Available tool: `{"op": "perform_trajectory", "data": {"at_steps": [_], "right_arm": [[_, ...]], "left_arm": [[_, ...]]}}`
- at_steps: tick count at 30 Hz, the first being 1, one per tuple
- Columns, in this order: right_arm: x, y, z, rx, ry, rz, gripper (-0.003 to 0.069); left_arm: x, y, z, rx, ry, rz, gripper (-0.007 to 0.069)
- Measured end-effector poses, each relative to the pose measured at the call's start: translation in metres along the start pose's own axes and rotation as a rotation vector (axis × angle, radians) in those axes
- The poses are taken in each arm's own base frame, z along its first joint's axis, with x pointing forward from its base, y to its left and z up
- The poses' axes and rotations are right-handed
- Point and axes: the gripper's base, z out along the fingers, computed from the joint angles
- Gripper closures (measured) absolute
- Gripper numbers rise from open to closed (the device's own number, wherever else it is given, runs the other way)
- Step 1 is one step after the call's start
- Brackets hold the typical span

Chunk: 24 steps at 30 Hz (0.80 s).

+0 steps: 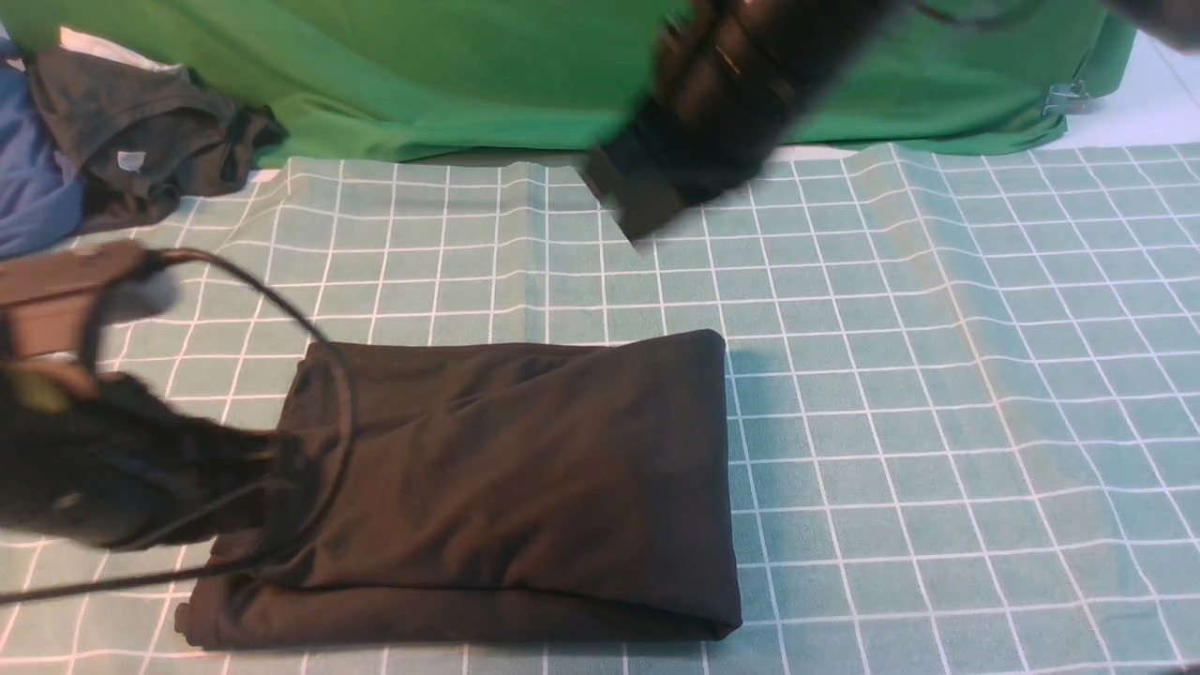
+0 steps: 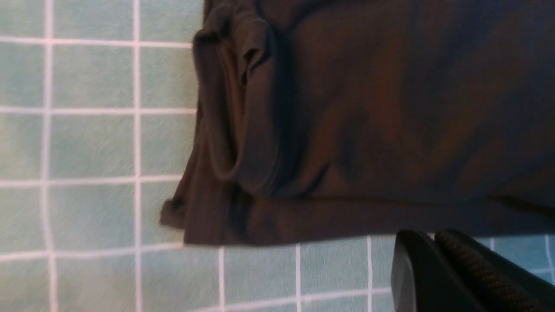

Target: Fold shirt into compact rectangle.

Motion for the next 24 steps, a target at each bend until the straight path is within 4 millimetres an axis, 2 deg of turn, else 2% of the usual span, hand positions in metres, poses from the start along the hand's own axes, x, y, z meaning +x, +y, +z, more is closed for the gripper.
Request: {"op": "perform_trajectory", "data": {"at_steps": [1, 3, 4, 7, 12, 13, 15, 18, 21, 24], "right_arm": [[0.016, -0.002, 0.006, 0.001, 0.043, 0.016, 0.0634], [0.026, -0.003, 0.013, 0.001, 0.063, 0.029, 0.0634], [0.039, -0.006, 0.026, -0.007, 0.079, 0.053, 0.0634], [0.055, -0.007, 0.054, -0.022, 0.095, 0.066, 0.0634], [0.065, 0.004, 0.1, -0.046, 0.143, 0.042, 0.0634], [0.066, 0.005, 0.104, -0.047, 0.145, 0.039, 0.0634], [0.071, 0.008, 0.129, -0.054, 0.194, 0.028, 0.0635], [0.079, 0.004, 0.15, -0.055, 0.27, 0.051, 0.0635], [0.084, 0.002, 0.159, -0.049, 0.323, 0.078, 0.0635], [0.086, 0.001, 0.16, -0.023, 0.344, 0.08, 0.0636]], "left_arm": [[-0.006, 0.0, 0.016, 0.0, 0.026, 0.004, 0.0617], [-0.01, 0.001, 0.027, -0.004, 0.04, 0.005, 0.0617], [-0.015, 0.002, 0.043, -0.017, 0.055, 0.006, 0.0617], [-0.02, 0.013, 0.069, -0.074, 0.102, -0.033, 0.0617], [-0.022, 0.034, 0.1, -0.142, 0.175, -0.102, 0.0617], [-0.022, 0.036, 0.101, -0.146, 0.185, -0.11, 0.0617], [-0.019, 0.042, 0.105, -0.162, 0.236, -0.141, 0.0617], [-0.016, 0.05, 0.101, -0.175, 0.244, -0.181, 0.0617], [-0.011, 0.057, 0.094, -0.185, 0.234, -0.221, 0.0617], [-0.008, 0.062, 0.09, -0.192, 0.235, -0.251, 0.0617]]}}
